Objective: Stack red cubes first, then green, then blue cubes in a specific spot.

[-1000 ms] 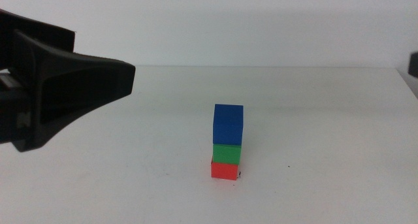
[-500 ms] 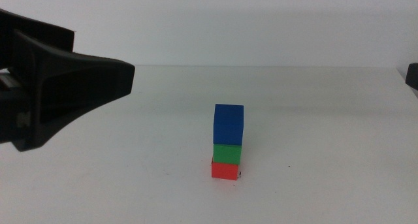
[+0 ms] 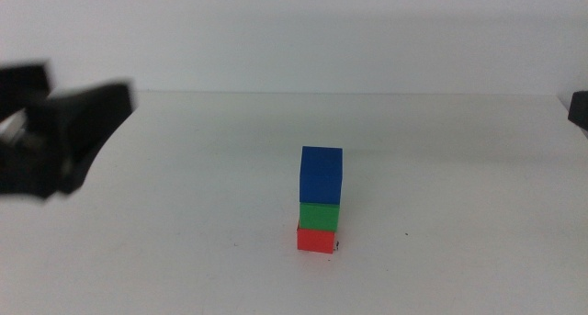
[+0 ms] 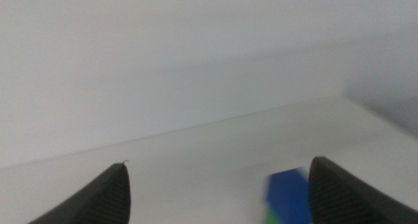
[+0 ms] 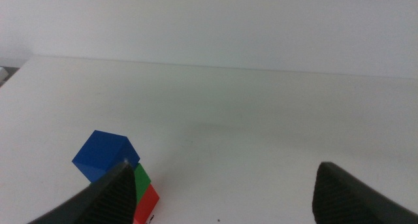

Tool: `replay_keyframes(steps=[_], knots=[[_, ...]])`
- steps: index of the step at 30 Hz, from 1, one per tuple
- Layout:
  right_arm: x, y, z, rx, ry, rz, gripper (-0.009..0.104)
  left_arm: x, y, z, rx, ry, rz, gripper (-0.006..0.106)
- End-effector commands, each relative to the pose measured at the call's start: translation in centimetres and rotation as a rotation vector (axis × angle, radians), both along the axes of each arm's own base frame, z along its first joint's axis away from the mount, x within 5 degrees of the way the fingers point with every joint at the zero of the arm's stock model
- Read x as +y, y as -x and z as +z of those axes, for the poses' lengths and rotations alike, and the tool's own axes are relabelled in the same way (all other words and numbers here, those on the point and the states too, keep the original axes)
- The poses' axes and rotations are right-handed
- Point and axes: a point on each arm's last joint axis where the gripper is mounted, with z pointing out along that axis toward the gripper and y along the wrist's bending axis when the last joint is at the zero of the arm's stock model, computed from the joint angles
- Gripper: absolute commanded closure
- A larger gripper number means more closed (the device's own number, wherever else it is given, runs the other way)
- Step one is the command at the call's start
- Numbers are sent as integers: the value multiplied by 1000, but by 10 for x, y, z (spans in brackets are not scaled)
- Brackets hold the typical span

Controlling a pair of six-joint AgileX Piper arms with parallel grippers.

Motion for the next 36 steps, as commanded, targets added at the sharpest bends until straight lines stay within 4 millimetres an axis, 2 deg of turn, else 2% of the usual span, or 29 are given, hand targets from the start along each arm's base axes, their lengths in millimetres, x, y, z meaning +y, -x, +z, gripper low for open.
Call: replay_keyframes(steps=[1,6,10,11,13,18,23,26,36], knots=[[-1,1,-5,-17,-4,-5,2,13,6,-22,-23,-7,80,10],[-8,4,-33,-224,11,-51,2,36,31,-73,-26,-47,205,10],[-13,13,-81,-291,74,-55,2,46,50,-107,-47,-40,274,10],[-17,20,-105,-277,129,-57,2,49,55,-123,-50,-39,301,10],[-23,29,-128,-240,131,-89,2,50,58,-135,-53,-39,320,10],[-35,51,-162,-238,93,-198,2,52,62,-160,-45,-42,347,10],[-40,69,-182,-333,118,-250,2,52,61,-182,-8,-53,348,10],[-41,76,-180,-407,107,-263,2,52,60,-181,-34,-45,351,10],[-42,78,-183,-399,137,-260,2,53,60,-181,-37,-51,352,10]])
